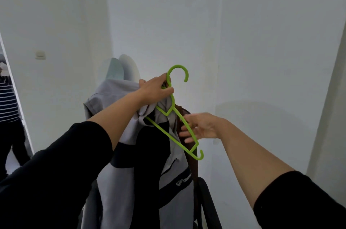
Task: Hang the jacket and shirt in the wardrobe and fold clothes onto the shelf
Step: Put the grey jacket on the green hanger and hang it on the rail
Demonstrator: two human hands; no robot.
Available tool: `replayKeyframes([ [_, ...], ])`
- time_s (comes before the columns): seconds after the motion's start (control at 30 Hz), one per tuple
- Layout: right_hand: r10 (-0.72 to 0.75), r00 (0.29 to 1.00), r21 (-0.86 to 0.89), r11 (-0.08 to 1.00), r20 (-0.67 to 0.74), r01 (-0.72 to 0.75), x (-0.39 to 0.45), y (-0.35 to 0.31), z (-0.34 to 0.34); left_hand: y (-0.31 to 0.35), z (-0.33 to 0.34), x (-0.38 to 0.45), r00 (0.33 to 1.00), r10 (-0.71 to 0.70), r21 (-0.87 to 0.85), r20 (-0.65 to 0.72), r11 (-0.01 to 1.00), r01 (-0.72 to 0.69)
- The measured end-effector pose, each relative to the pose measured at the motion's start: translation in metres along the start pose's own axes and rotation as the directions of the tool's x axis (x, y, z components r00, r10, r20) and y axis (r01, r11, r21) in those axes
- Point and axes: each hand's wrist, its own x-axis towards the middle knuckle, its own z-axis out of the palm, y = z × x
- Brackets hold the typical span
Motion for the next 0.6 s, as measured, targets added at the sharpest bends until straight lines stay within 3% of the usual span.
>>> replayKeyframes([
  [0.07,0.075,0.995,-0.105,0.992,0.071,-0.067,0.003,0.009,0.003,-0.002,-0.008,-0.003,0.999,0.032,-0.05,0.006,0.998,-0.032],
  [0.2,0.08,0.981,-0.246,0.969,0.175,-0.035,0.012,0.014,0.018,0.007,-0.016,-0.011,0.994,0.088,-0.026,0.057,0.996,-0.087],
  [0.37,-0.14,0.99,-0.389,0.911,0.03,0.14,0.021,0.018,0.024,0.002,-0.018,-0.015,0.995,0.093,-0.07,0.04,0.993,-0.09],
  [0.43,-0.168,0.985,-0.396,0.902,0.04,0.17,0.021,0.019,0.022,-0.001,-0.019,-0.016,0.996,0.081,-0.102,0.027,0.992,-0.078],
  [0.6,-0.05,0.973,-0.3,0.947,0.226,0.118,0.023,0.023,0.021,-0.004,-0.017,-0.018,0.997,0.074,-0.117,0.038,0.991,-0.069],
])
